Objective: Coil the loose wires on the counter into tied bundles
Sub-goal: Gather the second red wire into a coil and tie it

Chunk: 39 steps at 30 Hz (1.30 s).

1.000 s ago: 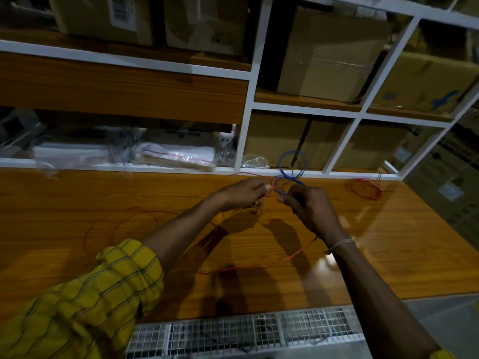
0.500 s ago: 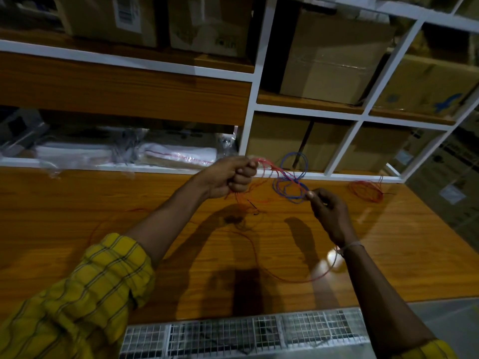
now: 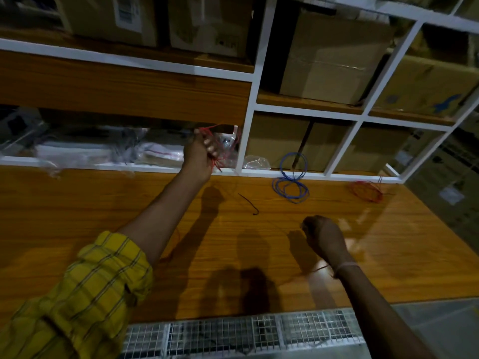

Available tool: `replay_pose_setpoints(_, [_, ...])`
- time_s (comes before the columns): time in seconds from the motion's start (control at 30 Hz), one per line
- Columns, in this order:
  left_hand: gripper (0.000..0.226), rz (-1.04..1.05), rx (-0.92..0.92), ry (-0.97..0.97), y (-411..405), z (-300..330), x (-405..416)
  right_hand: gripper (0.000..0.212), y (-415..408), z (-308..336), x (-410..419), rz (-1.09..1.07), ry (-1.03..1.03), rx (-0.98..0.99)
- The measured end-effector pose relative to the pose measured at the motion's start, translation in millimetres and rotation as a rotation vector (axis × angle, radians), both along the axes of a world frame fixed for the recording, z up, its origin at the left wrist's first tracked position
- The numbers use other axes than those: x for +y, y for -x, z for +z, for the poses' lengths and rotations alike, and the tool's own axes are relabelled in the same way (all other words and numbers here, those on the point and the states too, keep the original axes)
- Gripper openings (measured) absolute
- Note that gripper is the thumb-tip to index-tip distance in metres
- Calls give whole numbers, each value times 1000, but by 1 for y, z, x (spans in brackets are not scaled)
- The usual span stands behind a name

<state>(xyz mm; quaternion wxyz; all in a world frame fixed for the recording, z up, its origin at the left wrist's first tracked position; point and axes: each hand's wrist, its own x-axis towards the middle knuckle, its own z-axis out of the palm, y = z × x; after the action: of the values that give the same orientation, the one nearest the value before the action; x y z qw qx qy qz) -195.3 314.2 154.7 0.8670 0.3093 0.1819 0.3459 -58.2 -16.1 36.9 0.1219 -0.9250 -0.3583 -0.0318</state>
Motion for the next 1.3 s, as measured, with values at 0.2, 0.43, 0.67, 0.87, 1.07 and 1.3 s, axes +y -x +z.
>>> replay_pose_setpoints(0.2, [41,-144,416,-760,-11,-14,-41,14,55,33,47,443,-5,-18])
replay_pose_setpoints(0.43, [28,-563,419,-1090,-6,-35,-71,22,65,83,64,354,-439,65])
replay_pose_setpoints(0.67, [25,-835,405,-968,-2,-29,-79,30,44,82,51,216,-635,202])
replay_pose_setpoints(0.87, [29,-934,458,-916,2,-21,-68,28,25,76,31,182,-699,383])
replay_pose_setpoints(1.07, [28,-856,294,-542,3,-23,-39,30,4,57,12,95,-786,528])
replay_pose_setpoints(1.3, [31,-381,82,29,0,-20,10,29,-14,25,-14,-81,-763,495])
